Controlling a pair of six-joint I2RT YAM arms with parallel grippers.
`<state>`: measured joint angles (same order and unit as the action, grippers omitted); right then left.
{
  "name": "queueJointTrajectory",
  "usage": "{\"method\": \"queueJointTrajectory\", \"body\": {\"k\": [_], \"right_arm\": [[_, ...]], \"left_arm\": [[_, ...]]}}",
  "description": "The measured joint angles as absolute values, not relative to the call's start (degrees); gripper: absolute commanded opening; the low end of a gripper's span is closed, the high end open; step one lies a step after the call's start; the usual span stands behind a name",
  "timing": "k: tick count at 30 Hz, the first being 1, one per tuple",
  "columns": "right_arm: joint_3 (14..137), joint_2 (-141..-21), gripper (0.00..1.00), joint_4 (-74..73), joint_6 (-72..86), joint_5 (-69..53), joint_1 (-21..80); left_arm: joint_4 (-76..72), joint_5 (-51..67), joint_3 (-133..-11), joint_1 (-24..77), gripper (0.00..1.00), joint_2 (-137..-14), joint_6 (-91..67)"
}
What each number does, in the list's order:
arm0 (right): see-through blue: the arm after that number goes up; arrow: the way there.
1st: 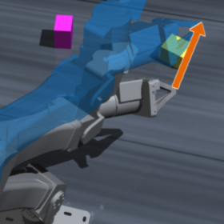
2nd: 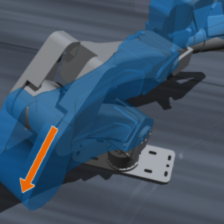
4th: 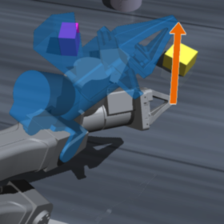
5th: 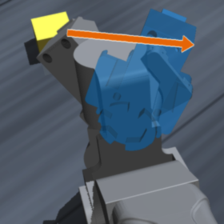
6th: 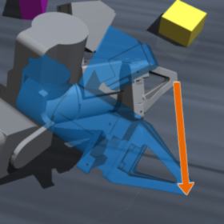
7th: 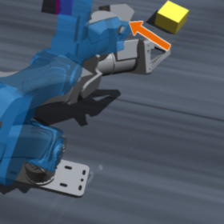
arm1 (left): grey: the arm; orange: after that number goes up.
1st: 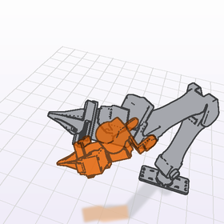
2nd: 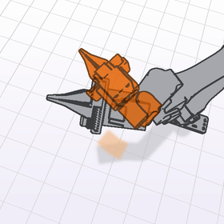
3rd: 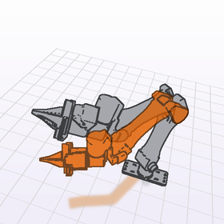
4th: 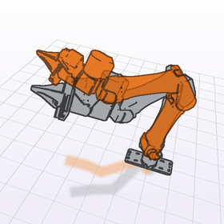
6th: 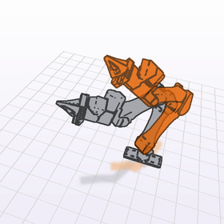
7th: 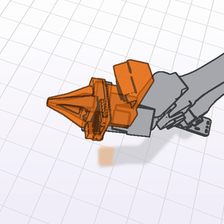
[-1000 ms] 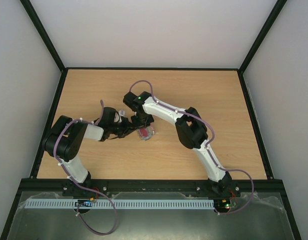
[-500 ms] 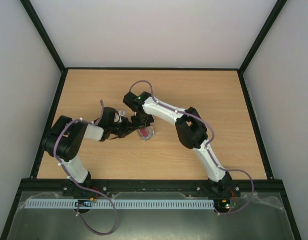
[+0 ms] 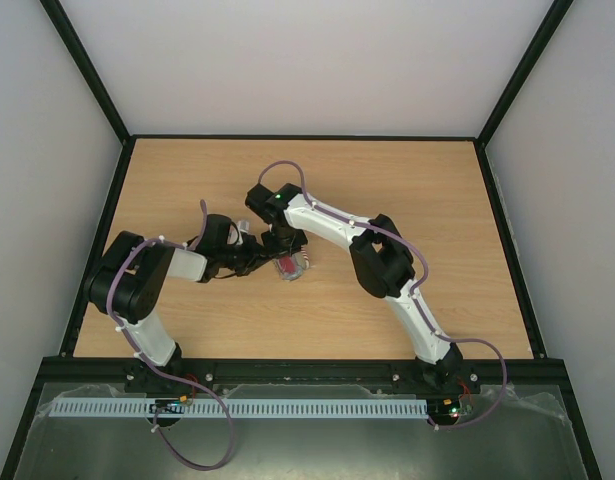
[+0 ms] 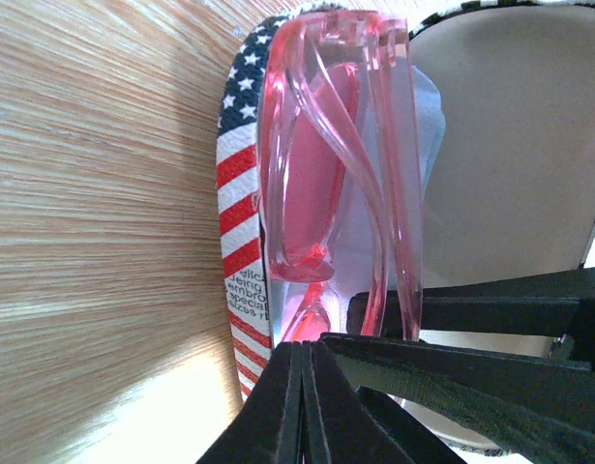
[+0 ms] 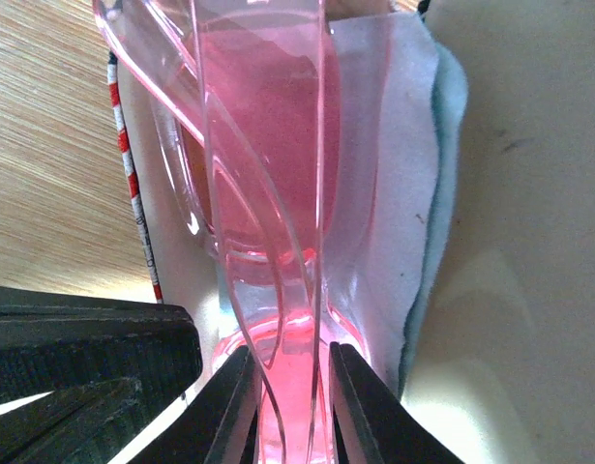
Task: Organize the sunglasses
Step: Place the sunglasses in the sunglasses case.
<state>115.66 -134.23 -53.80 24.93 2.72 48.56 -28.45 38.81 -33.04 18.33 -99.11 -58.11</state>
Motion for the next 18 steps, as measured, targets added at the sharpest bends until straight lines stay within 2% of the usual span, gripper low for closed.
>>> {"method": "queueJointTrajectory", "body": {"k": [12,18], "right_arm": [[115.66,-134.02,0.24,-53.82,25.08,3.68,48.62],[115.63,-133.36,0.28,-53.82,25.17,4.29,48.62]], "left_arm": [[-28.40,38.87,-33.04,18.33,0.02,-99.09,-58.08],[-28.40,38.85,-33.06,18.33,0.02,-99.09,-58.06]]}}
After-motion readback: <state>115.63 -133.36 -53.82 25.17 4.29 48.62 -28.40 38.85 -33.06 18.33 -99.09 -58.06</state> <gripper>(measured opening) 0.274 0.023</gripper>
